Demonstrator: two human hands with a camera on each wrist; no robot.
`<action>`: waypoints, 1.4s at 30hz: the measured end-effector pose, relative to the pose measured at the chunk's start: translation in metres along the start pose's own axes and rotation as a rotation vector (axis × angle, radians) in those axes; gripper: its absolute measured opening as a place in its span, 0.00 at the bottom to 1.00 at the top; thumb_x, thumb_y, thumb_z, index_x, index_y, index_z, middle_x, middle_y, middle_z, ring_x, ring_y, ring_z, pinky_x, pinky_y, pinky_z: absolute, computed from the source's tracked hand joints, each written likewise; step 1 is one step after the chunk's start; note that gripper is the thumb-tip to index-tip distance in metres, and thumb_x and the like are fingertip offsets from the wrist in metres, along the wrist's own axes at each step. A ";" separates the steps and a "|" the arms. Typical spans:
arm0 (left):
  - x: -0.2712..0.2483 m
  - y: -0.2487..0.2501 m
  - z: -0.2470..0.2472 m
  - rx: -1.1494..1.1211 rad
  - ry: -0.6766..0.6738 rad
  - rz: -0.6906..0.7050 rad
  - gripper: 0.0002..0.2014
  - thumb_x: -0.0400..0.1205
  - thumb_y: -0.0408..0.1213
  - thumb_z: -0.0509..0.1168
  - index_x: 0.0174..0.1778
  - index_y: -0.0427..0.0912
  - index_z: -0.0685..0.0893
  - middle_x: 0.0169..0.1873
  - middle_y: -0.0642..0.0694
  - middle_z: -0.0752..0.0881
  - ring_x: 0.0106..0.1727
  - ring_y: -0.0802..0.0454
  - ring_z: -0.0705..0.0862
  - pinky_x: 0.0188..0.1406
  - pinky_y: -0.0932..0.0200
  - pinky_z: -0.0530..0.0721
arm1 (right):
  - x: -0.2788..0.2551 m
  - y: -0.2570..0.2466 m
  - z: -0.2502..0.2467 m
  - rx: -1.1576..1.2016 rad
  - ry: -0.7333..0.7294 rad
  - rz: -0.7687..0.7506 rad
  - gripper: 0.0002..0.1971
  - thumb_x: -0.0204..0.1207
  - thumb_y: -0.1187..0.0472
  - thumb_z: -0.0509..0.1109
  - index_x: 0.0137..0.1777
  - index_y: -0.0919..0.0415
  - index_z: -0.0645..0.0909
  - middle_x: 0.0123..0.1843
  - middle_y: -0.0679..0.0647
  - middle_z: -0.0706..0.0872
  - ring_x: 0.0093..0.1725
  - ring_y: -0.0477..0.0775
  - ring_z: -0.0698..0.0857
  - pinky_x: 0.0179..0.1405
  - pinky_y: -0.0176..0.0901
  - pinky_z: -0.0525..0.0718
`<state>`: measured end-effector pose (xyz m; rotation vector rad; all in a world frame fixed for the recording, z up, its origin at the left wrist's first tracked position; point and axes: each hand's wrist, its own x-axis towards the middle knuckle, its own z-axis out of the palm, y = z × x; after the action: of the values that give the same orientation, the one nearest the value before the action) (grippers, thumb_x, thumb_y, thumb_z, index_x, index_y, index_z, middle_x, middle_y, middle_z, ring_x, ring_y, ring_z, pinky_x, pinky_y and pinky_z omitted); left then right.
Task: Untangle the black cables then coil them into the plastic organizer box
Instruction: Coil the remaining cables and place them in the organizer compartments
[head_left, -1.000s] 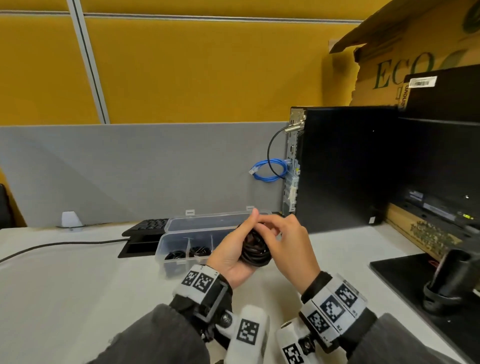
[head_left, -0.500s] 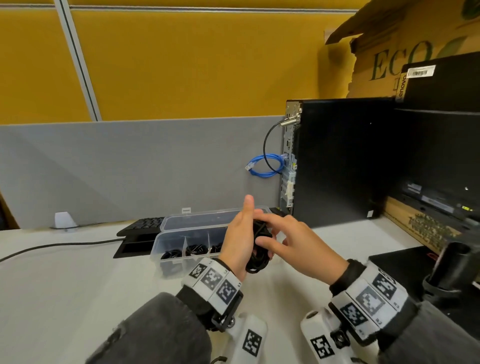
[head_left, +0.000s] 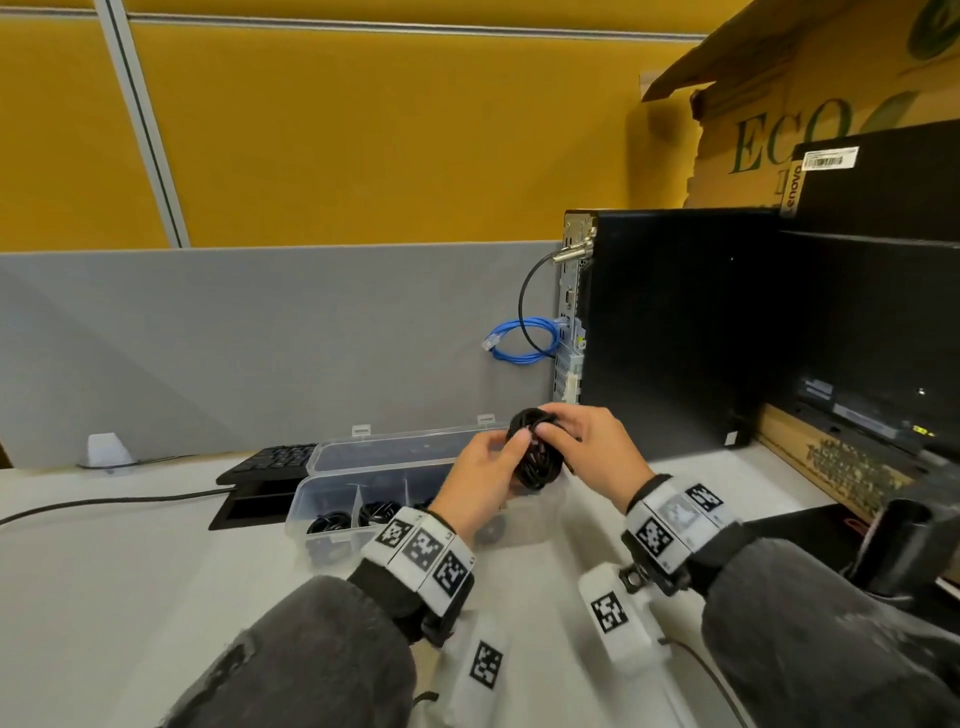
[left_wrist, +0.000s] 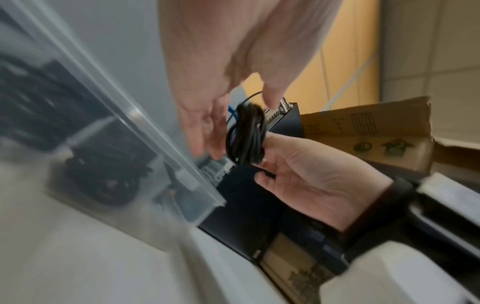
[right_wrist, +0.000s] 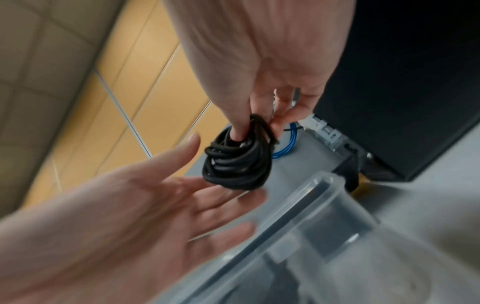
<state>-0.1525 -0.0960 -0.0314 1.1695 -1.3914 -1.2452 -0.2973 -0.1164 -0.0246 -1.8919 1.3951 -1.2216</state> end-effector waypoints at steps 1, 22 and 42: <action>-0.001 -0.003 -0.008 0.166 0.046 0.052 0.16 0.82 0.45 0.62 0.63 0.41 0.77 0.56 0.45 0.85 0.50 0.54 0.85 0.44 0.67 0.82 | 0.007 0.004 0.002 -0.049 0.005 0.023 0.11 0.78 0.63 0.67 0.58 0.59 0.85 0.51 0.52 0.90 0.54 0.49 0.86 0.61 0.41 0.81; 0.006 -0.033 -0.043 1.244 -0.366 0.111 0.23 0.88 0.36 0.45 0.81 0.52 0.56 0.80 0.53 0.58 0.74 0.40 0.63 0.70 0.34 0.67 | 0.025 0.018 0.043 -0.959 -0.270 0.079 0.14 0.84 0.59 0.58 0.63 0.64 0.78 0.59 0.65 0.83 0.64 0.63 0.78 0.57 0.50 0.78; 0.015 -0.036 -0.050 1.193 -0.375 0.133 0.17 0.88 0.38 0.48 0.71 0.44 0.73 0.70 0.45 0.74 0.69 0.43 0.71 0.71 0.46 0.69 | 0.011 -0.003 0.026 -0.856 -0.518 -0.037 0.16 0.78 0.47 0.64 0.66 0.41 0.76 0.65 0.54 0.71 0.63 0.57 0.76 0.61 0.55 0.80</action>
<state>-0.1024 -0.1191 -0.0622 1.5736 -2.6001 -0.4564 -0.2730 -0.1287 -0.0307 -2.5233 1.7034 -0.0461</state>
